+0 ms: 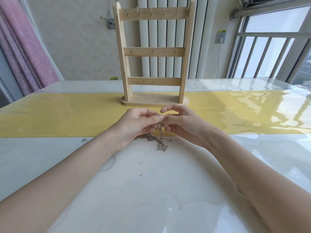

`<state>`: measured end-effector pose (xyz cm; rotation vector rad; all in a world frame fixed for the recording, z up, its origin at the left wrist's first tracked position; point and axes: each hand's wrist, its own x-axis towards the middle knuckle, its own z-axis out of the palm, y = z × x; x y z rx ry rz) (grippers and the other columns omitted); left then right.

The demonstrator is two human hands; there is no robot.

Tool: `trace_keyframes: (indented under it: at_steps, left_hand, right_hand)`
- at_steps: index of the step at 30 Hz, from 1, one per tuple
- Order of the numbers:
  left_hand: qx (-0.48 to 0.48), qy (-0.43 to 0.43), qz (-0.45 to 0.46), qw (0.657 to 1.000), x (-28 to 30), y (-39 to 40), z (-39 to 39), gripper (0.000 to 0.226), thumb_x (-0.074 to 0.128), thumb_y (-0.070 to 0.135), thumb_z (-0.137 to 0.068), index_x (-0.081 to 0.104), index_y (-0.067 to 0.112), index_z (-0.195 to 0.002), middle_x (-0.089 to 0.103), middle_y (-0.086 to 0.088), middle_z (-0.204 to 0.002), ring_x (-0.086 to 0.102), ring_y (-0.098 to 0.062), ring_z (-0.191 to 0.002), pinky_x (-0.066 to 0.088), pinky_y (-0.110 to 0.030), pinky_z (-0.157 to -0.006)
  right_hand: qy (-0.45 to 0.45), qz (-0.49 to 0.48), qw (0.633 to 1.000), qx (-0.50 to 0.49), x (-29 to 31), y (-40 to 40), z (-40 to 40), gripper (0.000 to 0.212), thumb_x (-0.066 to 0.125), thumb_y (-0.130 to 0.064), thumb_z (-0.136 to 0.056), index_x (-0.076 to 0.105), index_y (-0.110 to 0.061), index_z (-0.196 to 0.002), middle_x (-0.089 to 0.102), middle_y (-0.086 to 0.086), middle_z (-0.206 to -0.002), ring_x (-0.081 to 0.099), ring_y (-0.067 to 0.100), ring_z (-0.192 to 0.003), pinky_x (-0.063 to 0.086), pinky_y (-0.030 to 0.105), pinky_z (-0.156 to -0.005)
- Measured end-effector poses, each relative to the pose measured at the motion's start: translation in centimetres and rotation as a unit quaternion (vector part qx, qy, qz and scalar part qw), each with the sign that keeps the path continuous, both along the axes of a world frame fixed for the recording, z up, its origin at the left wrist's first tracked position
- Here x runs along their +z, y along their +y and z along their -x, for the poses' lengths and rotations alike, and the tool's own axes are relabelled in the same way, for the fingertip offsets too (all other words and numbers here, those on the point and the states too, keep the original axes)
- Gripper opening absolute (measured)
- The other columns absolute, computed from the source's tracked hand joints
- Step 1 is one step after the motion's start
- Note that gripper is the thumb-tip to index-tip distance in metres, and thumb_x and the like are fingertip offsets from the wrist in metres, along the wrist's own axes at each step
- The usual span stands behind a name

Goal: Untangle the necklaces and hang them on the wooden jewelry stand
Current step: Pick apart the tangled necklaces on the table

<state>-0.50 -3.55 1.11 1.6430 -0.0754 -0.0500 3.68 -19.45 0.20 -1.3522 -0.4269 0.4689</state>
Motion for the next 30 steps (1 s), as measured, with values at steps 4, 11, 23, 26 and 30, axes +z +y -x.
trace_keyframes:
  at_steps: [4, 11, 23, 26, 30]
  left_hand:
    - [-0.006, -0.013, 0.006, 1.000, 0.0, 0.1, 0.0, 0.002, 0.064, 0.009, -0.084, 0.064, 0.009, -0.086, 0.062, 0.006, -0.061, 0.056, -0.004, -0.059, 0.049, -0.014, -0.061]
    - [-0.037, -0.007, 0.034, 0.999, 0.2, -0.1, -0.1, 0.008, 0.059, 0.007, -0.087, 0.059, 0.013, -0.082, 0.056, 0.005, -0.059, 0.050, -0.006, -0.055, 0.047, -0.016, -0.062]
    - [0.048, -0.165, -0.297, 0.939, -0.6, -0.2, -0.1, 0.021, 0.068, 0.005, -0.078, 0.063, 0.024, -0.070, 0.060, 0.008, -0.064, 0.053, 0.000, -0.057, 0.045, -0.012, -0.062]
    - [0.009, -0.104, -0.149, 0.983, -0.2, 0.2, -0.1, 0.013, 0.067, 0.005, -0.083, 0.062, 0.016, -0.077, 0.066, 0.002, -0.069, 0.060, -0.005, -0.062, 0.048, -0.016, -0.063]
    - [-0.027, -0.030, 0.010, 0.999, 0.1, 0.3, 0.1, 0.008, 0.064, 0.012, -0.084, 0.059, 0.012, -0.078, 0.067, 0.004, -0.072, 0.062, -0.006, -0.066, 0.049, -0.016, -0.061]
  right_hand:
    - [0.021, -0.029, 0.999, 0.006, 0.0, -0.1, -0.1, 0.023, 0.053, 0.011, -0.088, 0.052, -0.011, -0.094, 0.055, 0.003, -0.063, 0.051, 0.011, -0.058, 0.044, 0.020, -0.057]
    - [0.041, -0.032, 0.999, 0.013, 0.4, -0.4, -0.4, 0.024, 0.052, 0.011, -0.088, 0.049, -0.013, -0.090, 0.047, 0.005, -0.065, 0.043, 0.015, -0.059, 0.041, 0.020, -0.054]
    - [-0.121, 0.149, 0.981, -0.036, 0.0, 0.1, -0.1, 0.027, 0.060, 0.009, -0.085, 0.046, -0.015, -0.085, 0.053, 0.009, -0.072, 0.045, 0.019, -0.063, 0.040, 0.022, -0.057]
    - [-0.102, 0.084, 0.990, -0.051, 0.4, 0.1, -0.1, 0.026, 0.054, 0.011, -0.086, 0.045, -0.013, -0.085, 0.049, 0.009, -0.069, 0.043, 0.016, -0.059, 0.039, 0.021, -0.057]
    - [-0.035, 0.028, 0.999, -0.010, 0.7, -0.5, -0.3, 0.022, 0.052, 0.009, -0.088, 0.046, -0.013, -0.086, 0.044, 0.008, -0.065, 0.042, 0.017, -0.060, 0.038, 0.023, -0.058]
